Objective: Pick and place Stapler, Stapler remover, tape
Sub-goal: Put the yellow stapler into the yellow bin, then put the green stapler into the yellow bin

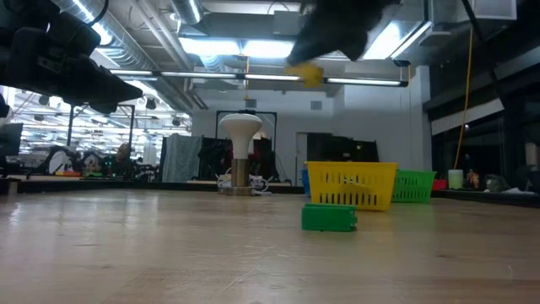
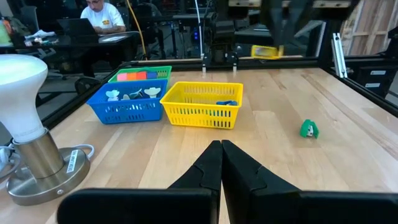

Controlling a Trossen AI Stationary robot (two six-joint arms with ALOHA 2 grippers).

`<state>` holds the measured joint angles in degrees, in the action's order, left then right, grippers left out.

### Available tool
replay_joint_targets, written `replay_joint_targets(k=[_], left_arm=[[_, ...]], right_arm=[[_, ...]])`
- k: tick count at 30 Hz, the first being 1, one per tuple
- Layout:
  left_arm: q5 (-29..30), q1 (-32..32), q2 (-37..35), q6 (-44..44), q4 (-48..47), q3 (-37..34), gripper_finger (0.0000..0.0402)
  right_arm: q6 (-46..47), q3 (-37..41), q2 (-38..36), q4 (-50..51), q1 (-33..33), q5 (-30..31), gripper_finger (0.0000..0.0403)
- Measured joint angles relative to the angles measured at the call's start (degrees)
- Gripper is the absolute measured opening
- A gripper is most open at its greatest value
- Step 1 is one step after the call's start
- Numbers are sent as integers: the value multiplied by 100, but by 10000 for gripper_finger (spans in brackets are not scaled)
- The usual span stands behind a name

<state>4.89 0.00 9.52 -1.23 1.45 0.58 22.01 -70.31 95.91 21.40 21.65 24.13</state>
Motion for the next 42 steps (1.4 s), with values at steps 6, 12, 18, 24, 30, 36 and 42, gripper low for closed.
replay_joint_targets(k=[6,12,18,24,30,36,42], left_arm=[[0,0,0,0,0,0,1],[0,1,0,0,0,0,1],[0,1,0,0,2,0,1],[0,1,0,0,1,0,1],[0,1,0,0,1,0,1],[0,-1,0,0,0,0,1],[0,1,-1,0,1,0,1]], right_arm=[[526,981,-533,-350,-166,169,3],[831,1921,-787,-1111,-448,166,3],[980,2350,-790,-1443,-704,4,3],[1121,2609,-782,-1429,-849,-16,14],[1400,2746,-751,-1392,-868,-20,36],[1312,2748,-749,-1433,-868,-56,44],[838,2590,-749,-1479,-868,-82,67]])
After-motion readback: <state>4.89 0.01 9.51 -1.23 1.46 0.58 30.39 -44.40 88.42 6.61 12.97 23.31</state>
